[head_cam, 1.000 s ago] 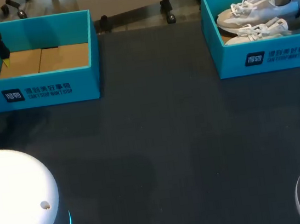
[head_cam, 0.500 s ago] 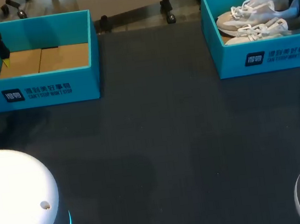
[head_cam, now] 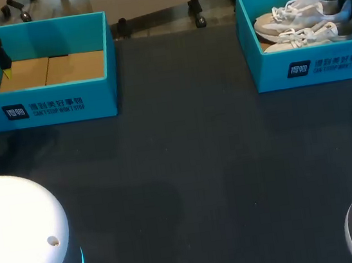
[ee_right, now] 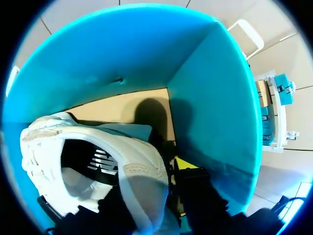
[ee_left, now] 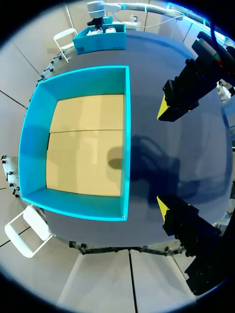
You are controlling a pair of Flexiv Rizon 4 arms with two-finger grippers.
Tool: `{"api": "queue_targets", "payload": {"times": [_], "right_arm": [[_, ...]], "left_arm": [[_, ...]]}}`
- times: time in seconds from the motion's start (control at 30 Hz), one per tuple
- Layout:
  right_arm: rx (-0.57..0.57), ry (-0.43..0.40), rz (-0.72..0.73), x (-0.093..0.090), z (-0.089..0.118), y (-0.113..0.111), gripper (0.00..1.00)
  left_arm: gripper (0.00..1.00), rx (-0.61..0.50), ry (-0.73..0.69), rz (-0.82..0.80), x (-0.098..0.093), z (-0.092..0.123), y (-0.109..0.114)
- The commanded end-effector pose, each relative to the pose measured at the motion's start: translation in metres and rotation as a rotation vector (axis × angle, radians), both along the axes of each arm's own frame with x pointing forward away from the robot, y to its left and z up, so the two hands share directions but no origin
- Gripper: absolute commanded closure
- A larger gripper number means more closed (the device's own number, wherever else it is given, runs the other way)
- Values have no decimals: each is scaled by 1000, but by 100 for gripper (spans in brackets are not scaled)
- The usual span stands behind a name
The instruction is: Take the shoe out of the shoebox, open the shoe tongue, remove and reinsert the insole, then place the shoe into the shoebox
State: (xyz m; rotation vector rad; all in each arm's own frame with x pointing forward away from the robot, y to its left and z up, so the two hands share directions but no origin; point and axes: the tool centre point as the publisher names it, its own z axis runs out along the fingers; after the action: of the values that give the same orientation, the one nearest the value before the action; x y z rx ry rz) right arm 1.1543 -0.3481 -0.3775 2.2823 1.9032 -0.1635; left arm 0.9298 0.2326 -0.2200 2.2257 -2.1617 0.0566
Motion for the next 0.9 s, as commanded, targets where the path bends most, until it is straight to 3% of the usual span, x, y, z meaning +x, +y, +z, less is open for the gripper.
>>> {"api": "queue_targets", "payload": {"times": [0.03,0.4,0.9], "right_arm": [[21,-7,6,0,4,-4,0],[28,-38,30,-5,38,-2,0],[64,-73,84,-19,89,19,0]], "left_arm": [[0,1,-2,1,-2,1,0],[0,1,-2,1,-2,1,0],[0,1,-2,1,-2,1,0]]}}
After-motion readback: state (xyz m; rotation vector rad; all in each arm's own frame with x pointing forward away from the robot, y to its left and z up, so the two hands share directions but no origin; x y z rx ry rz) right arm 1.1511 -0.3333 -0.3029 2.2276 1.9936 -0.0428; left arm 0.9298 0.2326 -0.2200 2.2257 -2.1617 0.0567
